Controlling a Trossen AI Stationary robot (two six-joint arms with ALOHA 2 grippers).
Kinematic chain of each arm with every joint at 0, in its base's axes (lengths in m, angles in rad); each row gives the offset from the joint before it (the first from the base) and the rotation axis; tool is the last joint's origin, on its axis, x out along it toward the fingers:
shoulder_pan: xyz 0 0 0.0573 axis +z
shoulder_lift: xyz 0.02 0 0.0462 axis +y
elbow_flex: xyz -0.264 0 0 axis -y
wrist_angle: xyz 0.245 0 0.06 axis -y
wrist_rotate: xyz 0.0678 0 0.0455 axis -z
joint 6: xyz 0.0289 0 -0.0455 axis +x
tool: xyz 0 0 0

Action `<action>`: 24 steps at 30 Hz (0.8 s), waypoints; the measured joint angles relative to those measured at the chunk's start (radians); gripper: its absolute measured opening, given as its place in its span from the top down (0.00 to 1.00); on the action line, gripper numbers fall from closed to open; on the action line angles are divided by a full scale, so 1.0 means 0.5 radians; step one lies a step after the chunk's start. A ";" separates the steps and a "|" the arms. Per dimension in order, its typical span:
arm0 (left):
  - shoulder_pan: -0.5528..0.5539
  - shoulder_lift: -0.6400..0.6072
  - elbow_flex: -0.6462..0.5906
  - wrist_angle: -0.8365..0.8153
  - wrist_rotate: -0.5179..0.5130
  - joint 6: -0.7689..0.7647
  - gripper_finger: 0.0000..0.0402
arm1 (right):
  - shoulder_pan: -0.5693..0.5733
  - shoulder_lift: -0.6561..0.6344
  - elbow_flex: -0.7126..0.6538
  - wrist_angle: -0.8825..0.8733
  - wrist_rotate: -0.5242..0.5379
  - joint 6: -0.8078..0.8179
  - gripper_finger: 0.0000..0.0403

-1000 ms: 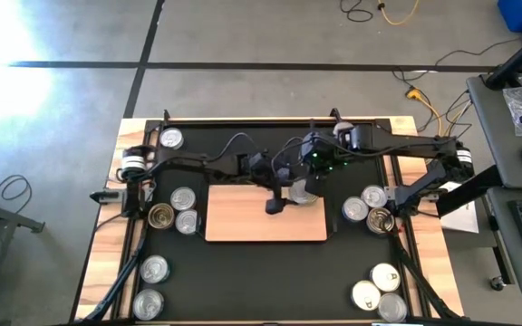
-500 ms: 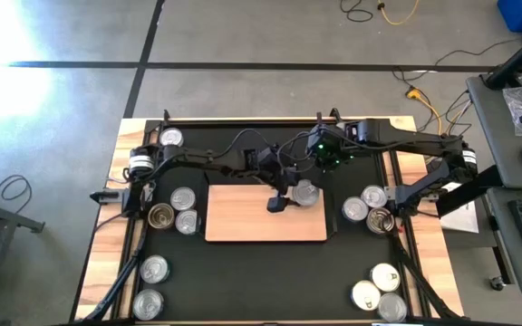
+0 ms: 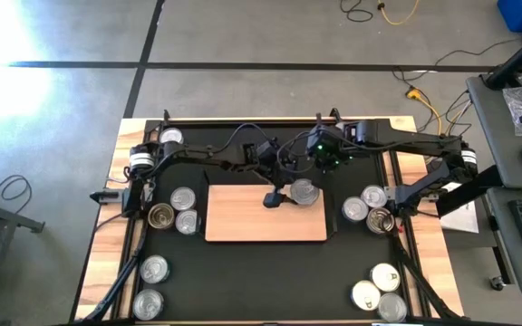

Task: Stack canned seafood by type on shelf
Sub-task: Stack the green tuna can on the green can

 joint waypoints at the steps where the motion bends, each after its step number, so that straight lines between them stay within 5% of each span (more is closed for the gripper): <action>1: 0.000 0.000 0.000 0.003 0.000 0.020 0.11 | 0.000 -0.001 -0.001 0.022 -0.006 -0.007 0.97; 24: 0.060 0.129 0.000 0.200 -0.028 0.197 0.11 | 0.049 0.035 -0.072 0.181 -0.117 0.036 0.97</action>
